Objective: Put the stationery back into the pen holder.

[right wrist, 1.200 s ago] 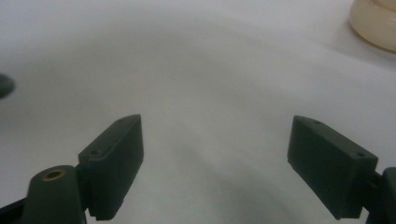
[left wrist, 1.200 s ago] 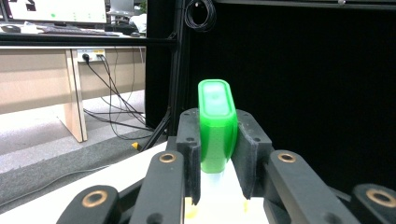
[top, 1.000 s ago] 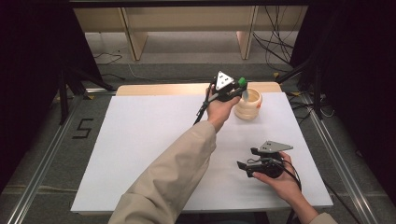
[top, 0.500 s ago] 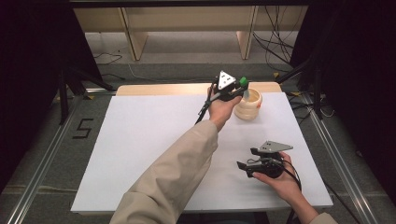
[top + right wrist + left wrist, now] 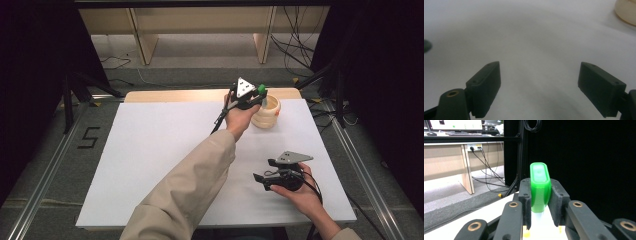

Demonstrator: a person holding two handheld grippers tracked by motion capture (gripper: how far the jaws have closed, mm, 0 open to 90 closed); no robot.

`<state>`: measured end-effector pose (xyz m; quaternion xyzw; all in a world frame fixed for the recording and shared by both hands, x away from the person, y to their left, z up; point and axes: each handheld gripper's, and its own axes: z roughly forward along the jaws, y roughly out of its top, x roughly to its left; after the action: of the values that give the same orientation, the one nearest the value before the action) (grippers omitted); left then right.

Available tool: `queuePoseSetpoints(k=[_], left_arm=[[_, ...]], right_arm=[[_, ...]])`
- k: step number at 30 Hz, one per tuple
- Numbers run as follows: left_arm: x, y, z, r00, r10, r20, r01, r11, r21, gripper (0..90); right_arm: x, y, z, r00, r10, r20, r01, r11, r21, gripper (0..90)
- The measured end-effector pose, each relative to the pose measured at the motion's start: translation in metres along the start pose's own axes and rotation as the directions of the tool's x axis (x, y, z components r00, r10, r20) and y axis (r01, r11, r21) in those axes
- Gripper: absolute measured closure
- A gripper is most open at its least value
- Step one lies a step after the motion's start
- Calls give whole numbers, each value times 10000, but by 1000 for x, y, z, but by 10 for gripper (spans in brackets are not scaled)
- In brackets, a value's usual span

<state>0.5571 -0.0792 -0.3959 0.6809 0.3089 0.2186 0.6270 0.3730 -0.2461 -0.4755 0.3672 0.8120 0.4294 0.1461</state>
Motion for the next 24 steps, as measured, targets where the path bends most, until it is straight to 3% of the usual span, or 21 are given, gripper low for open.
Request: queuePoseSetpoints(k=[12,16,17,18,21,24], left_arm=[[1,-3,3,9999,36,-118,-35,9999,166,738],[1,-5,4,9999,60,-126,-56,9994,343,737],[1,-8,5,9999,41,-116,-35,9984,573,736],[1,-8,5,9999,41,-116,-35,9984,573,727],[3,-12,6,10000,-71,-39,76,9929,1191,643],[4,-13,4,9998,-110,-148,129,9913,1311,551]], right_arm=[[0,0,0,10000,3,-18,-3,10000,2,190],[0,0,0,10000,0,-25,0,10000,7,190],[0,0,0,10000,9,-34,-9,10000,-2,190],[0,0,0,10000,9,-34,-9,10000,-2,190],[0,0,0,10000,-35,-43,35,10000,32,190],[0,0,0,10000,-65,-46,65,10000,53,190]])
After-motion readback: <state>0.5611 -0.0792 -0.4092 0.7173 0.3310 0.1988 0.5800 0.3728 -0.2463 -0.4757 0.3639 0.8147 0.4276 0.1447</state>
